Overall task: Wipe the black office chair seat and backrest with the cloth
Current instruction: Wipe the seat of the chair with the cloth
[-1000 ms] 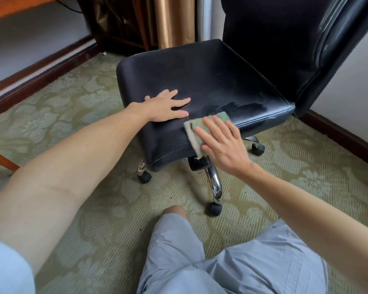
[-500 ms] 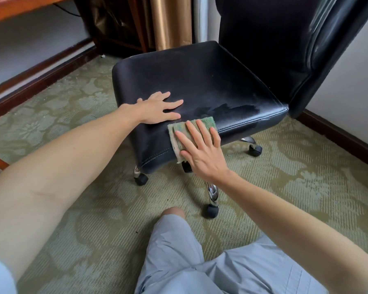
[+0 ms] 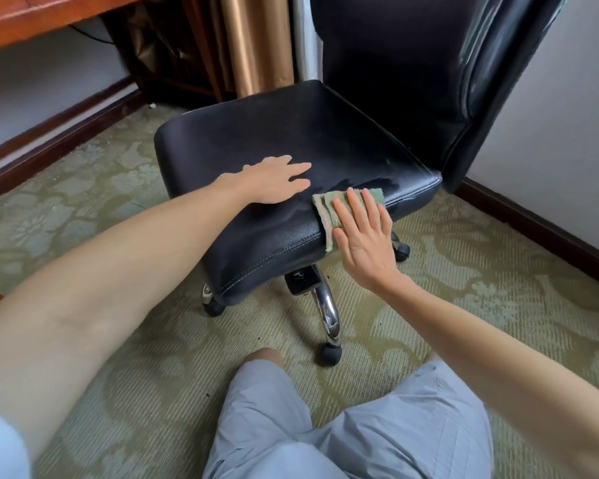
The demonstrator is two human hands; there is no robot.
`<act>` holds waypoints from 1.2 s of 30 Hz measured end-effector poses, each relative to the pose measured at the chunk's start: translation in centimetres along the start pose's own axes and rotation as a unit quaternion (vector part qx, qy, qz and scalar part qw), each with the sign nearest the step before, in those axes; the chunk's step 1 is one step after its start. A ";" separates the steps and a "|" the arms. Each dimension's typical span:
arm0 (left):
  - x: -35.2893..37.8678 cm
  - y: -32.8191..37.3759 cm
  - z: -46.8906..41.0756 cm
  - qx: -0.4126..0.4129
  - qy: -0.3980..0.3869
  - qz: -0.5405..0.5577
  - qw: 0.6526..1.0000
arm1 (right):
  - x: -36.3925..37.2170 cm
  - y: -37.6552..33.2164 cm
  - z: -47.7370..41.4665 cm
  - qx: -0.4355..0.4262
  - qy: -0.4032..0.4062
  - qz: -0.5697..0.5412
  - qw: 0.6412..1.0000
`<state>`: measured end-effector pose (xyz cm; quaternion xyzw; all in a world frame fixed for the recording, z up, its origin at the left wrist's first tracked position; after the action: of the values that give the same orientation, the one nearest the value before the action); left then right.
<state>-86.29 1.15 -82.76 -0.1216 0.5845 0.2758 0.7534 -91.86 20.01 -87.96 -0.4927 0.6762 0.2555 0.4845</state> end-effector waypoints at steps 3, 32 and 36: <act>-0.2 1.7 -1.3 -0.005 -0.009 0.014 1.000 | -0.2 -0.9 0.0 -0.014 -0.001 -0.015 1.000; 1.5 2.9 -4.2 -0.031 -0.062 -0.053 0.996 | 0.1 8.5 -0.7 0.049 -0.052 0.011 0.997; 1.4 3.4 -4.5 -0.019 -0.058 -0.058 0.996 | 0.1 7.1 -0.7 0.060 -0.040 -0.037 0.997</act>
<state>-91.59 2.03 -84.90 -0.1532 0.5264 0.2494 0.7983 -98.68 22.13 -88.66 -0.4766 0.6522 0.2154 0.5487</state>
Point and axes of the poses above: each hand's wrist, its own z-axis away from the middle knuckle, its own x-axis out of the palm, y = z × x, the point moved 7 cm from there along -z, towards the middle knuckle, and after that the axes turned 3 degrees about -x, right-handed, at the moved point
